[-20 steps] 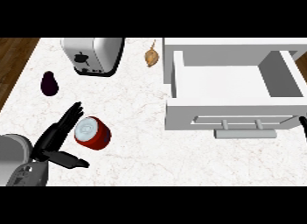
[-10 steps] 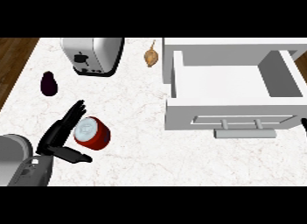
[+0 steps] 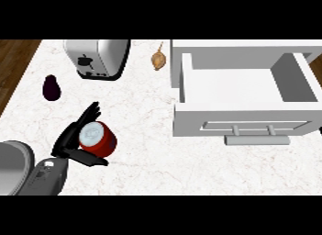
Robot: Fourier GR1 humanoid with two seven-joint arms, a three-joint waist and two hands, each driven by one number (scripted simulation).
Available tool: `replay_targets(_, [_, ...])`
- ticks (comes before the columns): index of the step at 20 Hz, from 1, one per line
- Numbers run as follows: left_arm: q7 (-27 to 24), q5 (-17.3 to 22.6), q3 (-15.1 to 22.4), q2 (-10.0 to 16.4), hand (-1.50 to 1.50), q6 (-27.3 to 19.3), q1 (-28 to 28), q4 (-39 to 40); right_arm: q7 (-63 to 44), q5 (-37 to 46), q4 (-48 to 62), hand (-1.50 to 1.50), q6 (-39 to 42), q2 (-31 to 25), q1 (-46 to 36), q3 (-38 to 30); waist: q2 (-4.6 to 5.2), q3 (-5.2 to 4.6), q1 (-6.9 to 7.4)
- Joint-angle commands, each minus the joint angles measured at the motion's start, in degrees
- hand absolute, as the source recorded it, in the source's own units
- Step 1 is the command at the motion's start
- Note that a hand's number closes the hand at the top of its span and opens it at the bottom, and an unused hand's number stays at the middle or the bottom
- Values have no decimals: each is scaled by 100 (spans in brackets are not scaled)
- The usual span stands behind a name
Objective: Pick up the can, place it into the drawer and close the drawer
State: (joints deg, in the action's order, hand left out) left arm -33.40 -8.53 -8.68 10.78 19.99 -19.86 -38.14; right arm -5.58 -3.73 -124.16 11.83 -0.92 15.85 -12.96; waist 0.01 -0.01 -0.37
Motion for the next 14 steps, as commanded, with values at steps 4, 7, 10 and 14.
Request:
replay_targets(4, [-368,-164,54,-184,-150,-161,-543,907,229,92,496,-150,-21,15,-324,-103,19,-4,-33])
replay_targets(7, [-334,-198,158,-228,-150,-172,-554,644,-313,-107,-469,-150,110,47,259,39,9,-4,-48])
replay_targets(10, [-169,-73,216,-273,-150,2,-324,289,121,48,178,-150,57,87,54,-54,2,-1,-4])
replay_targets(14, [151,41,250,-405,150,100,-486,-12,-407,-42,-185,-150,-52,10,-194,-89,-1,-1,6])
